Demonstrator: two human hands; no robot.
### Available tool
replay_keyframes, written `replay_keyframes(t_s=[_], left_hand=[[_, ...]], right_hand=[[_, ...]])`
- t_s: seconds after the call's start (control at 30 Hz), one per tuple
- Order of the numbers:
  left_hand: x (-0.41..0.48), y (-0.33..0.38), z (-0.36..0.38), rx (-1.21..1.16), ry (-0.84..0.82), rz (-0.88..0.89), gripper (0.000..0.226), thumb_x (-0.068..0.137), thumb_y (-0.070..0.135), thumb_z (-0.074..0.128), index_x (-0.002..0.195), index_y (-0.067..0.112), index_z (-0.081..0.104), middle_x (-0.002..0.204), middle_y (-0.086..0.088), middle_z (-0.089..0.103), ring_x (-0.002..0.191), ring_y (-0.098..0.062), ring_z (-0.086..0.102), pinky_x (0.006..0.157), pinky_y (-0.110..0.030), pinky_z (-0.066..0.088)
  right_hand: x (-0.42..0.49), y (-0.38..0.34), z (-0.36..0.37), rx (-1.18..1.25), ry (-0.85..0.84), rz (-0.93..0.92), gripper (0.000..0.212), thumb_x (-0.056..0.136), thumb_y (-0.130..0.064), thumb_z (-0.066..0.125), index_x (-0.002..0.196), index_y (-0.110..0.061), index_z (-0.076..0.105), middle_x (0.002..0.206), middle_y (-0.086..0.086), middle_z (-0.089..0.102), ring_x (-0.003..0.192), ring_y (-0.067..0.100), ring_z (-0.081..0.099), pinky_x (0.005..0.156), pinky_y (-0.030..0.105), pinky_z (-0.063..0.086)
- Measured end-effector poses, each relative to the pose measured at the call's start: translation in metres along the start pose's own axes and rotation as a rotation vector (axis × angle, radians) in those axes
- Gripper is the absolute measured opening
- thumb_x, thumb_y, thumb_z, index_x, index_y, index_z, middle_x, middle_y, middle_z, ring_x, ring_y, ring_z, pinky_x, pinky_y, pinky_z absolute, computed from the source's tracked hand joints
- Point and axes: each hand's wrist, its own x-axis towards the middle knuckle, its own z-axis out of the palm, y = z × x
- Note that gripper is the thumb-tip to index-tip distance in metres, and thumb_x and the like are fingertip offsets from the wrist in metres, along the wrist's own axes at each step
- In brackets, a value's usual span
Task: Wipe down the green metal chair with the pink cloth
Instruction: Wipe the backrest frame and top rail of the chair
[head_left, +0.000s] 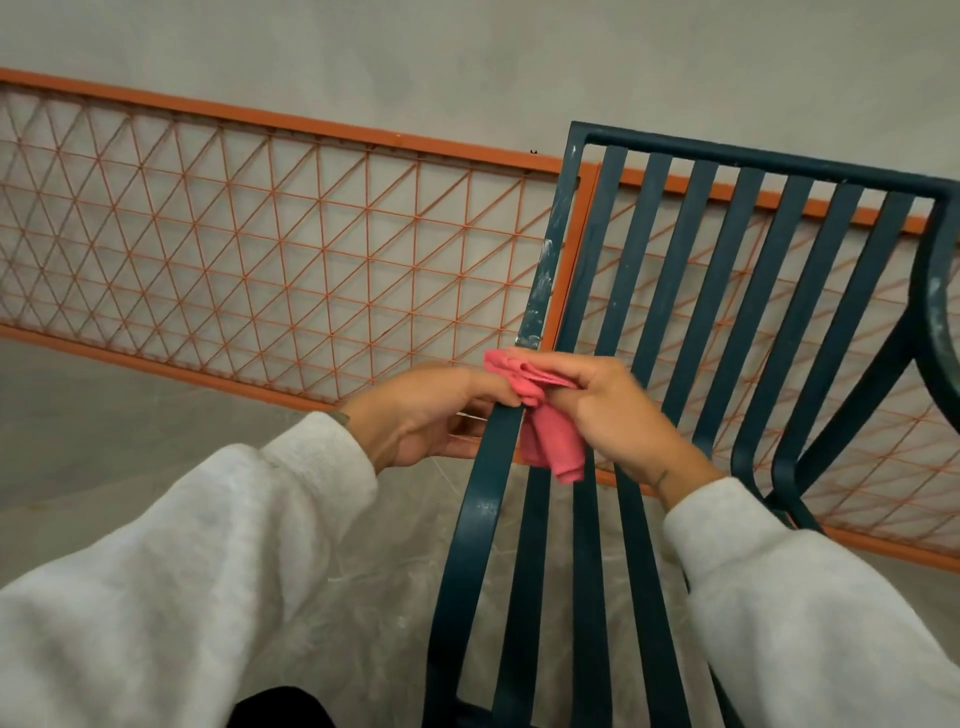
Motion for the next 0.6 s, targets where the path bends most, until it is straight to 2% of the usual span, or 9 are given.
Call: replay_keyframes(t_s=[0.1, 0.23, 0.3, 0.33, 0.4, 0.43, 0.47, 0.53, 0.6], left_hand=[[0.007, 0.003, 0.005, 0.009, 0.062, -0.01, 0.019, 0.089, 0.016, 0.066, 0.107, 0.009, 0.065, 0.084, -0.003, 0.067, 0.073, -0.014, 0.065, 0.051, -0.021, 0.052], [0.01, 0.008, 0.0, -0.012, 0.04, -0.01, 0.02, 0.09, 0.014, 0.068, 0.109, 0.006, 0.067, 0.089, -0.007, 0.072, 0.075, -0.016, 0.071, 0.058, -0.025, 0.057], [0.01, 0.005, 0.0, -0.049, 0.027, -0.011, 0.015, 0.089, 0.013, 0.069, 0.103, 0.007, 0.069, 0.083, -0.006, 0.074, 0.069, -0.014, 0.072, 0.056, -0.024, 0.056], [0.01, 0.003, 0.0, -0.064, 0.024, -0.011, 0.015, 0.089, 0.012, 0.069, 0.102, 0.007, 0.069, 0.08, -0.004, 0.074, 0.068, -0.014, 0.071, 0.056, -0.023, 0.055], [0.01, 0.002, -0.001, -0.087, 0.017, -0.017, 0.015, 0.089, 0.012, 0.07, 0.102, 0.007, 0.07, 0.08, -0.004, 0.074, 0.07, -0.014, 0.071, 0.057, -0.023, 0.056], [0.011, 0.001, -0.002, -0.092, 0.011, -0.017, 0.015, 0.088, 0.013, 0.07, 0.103, 0.008, 0.07, 0.081, -0.004, 0.074, 0.072, -0.014, 0.07, 0.058, -0.023, 0.056], [0.012, 0.001, -0.003, -0.098, 0.005, -0.017, 0.016, 0.088, 0.013, 0.071, 0.103, 0.008, 0.07, 0.082, -0.004, 0.075, 0.073, -0.014, 0.071, 0.059, -0.024, 0.057], [0.013, 0.001, -0.005, -0.111, -0.001, -0.017, 0.02, 0.087, 0.014, 0.072, 0.106, 0.009, 0.069, 0.081, -0.003, 0.075, 0.07, -0.013, 0.071, 0.059, -0.025, 0.057], [0.016, -0.001, -0.005, -0.11, -0.01, -0.01, 0.026, 0.086, 0.013, 0.073, 0.111, 0.009, 0.068, 0.081, -0.003, 0.075, 0.07, -0.013, 0.071, 0.06, -0.025, 0.058]], right_hand=[[0.003, -0.001, -0.021, 0.164, 0.147, 0.055, 0.038, 0.095, -0.004, 0.053, 0.12, -0.031, 0.065, 0.125, -0.012, 0.062, 0.112, 0.009, 0.06, 0.095, 0.038, 0.054], [0.039, -0.01, -0.048, 0.049, 0.299, 0.067, 0.023, 0.095, -0.014, 0.059, 0.114, -0.028, 0.06, 0.124, -0.009, 0.055, 0.108, 0.013, 0.059, 0.094, 0.039, 0.053], [0.059, -0.013, -0.049, -0.104, 0.297, 0.013, 0.023, 0.098, -0.017, 0.056, 0.114, -0.032, 0.062, 0.121, -0.011, 0.056, 0.109, 0.011, 0.057, 0.092, 0.03, 0.051], [0.068, -0.013, -0.047, -0.187, 0.277, -0.023, 0.025, 0.099, -0.017, 0.054, 0.116, -0.033, 0.062, 0.119, -0.011, 0.057, 0.107, 0.008, 0.056, 0.088, 0.021, 0.049], [0.08, -0.014, -0.034, -0.277, 0.164, -0.052, 0.03, 0.101, -0.015, 0.049, 0.121, -0.031, 0.064, 0.111, -0.014, 0.061, 0.097, 0.001, 0.058, 0.073, 0.006, 0.046], [0.084, -0.012, -0.024, -0.313, 0.084, -0.045, 0.031, 0.102, -0.015, 0.047, 0.122, -0.029, 0.065, 0.11, -0.014, 0.063, 0.093, 0.001, 0.06, 0.071, 0.006, 0.048], [0.088, -0.006, -0.015, -0.367, 0.035, -0.039, 0.031, 0.102, -0.015, 0.047, 0.123, -0.027, 0.066, 0.114, -0.011, 0.066, 0.097, 0.005, 0.062, 0.079, 0.013, 0.051], [0.09, 0.009, 0.001, -0.429, 0.043, -0.052, 0.03, 0.099, -0.015, 0.049, 0.12, -0.023, 0.069, 0.121, -0.006, 0.066, 0.114, 0.014, 0.058, 0.105, 0.035, 0.044], [0.082, 0.017, 0.009, -0.401, 0.096, -0.045, 0.031, 0.097, -0.02, 0.049, 0.118, -0.028, 0.07, 0.119, -0.013, 0.065, 0.123, 0.017, 0.051, 0.109, 0.043, 0.038]])
